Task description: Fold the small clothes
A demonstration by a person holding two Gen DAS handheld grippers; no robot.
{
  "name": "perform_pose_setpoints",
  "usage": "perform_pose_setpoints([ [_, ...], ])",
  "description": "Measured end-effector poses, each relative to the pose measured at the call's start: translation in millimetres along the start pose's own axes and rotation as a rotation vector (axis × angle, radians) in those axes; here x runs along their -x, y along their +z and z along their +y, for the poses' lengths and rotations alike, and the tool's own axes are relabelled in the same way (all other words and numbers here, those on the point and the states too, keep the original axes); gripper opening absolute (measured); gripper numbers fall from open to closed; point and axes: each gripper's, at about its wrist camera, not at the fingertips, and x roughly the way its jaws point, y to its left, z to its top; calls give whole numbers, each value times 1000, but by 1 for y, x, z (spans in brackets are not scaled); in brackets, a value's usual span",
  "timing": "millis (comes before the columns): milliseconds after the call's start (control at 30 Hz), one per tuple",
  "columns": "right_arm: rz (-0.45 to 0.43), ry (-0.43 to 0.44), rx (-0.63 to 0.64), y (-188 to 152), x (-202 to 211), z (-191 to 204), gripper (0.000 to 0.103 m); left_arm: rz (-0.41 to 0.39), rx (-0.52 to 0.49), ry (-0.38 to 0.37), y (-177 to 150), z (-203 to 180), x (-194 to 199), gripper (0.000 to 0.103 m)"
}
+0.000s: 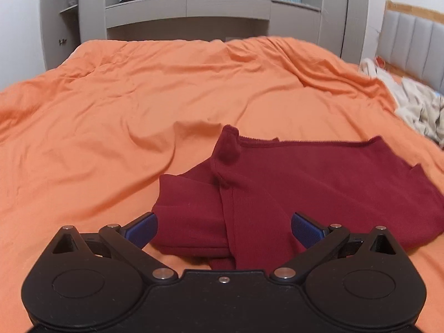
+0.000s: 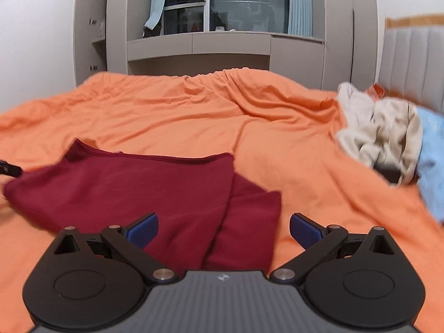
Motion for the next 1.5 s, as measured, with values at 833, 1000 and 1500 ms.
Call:
perform_pose_setpoints([
  [833, 124, 91, -180, -13, -28, 8, 15, 2, 86, -49, -16, -5, -1, 6],
  [1000, 129, 77, -200, -10, -24, 5, 14, -33, 135, -35, -16, 2, 9, 5],
  [1500, 164, -3, -76, -8, -23, 17, 49, 41, 104, -31, -27, 6, 0, 22],
])
